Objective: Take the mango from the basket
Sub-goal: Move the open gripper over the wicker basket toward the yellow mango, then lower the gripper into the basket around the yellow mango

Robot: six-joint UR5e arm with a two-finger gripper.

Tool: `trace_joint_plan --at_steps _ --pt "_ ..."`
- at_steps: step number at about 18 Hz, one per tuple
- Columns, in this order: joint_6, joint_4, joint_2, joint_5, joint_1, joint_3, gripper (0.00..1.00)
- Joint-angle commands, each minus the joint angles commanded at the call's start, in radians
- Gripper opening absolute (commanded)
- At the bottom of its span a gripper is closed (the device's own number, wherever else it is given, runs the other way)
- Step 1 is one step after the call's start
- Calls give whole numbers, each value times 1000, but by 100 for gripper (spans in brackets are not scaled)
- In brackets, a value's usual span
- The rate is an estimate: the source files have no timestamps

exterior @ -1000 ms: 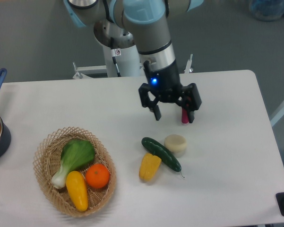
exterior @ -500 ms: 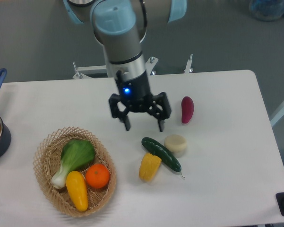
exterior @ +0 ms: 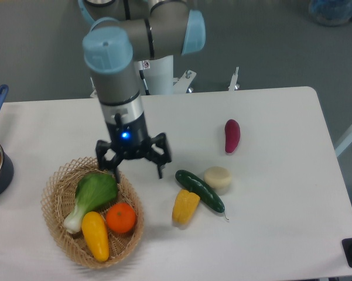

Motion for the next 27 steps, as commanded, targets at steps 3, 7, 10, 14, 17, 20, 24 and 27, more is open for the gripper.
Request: trace_joint_plan --at_steps 3,7,10,14,17,20,24,27 --pt "-8 0 -31 -69 2 18 100" --pt "-90 -5 -112 -42 -23 67 100" --pt "-111 -3 -158 -8 -54 104 100" --pt "-114 -3 -212 -7 -72 129 100" --pt "-104 -2 -219 -7 -72 126 100" --pt "-103 2 -245 -7 -74 126 100" --pt "-103 0 -268 0 -75 120 100" --pt "-103 2 -287 23 -95 126 100"
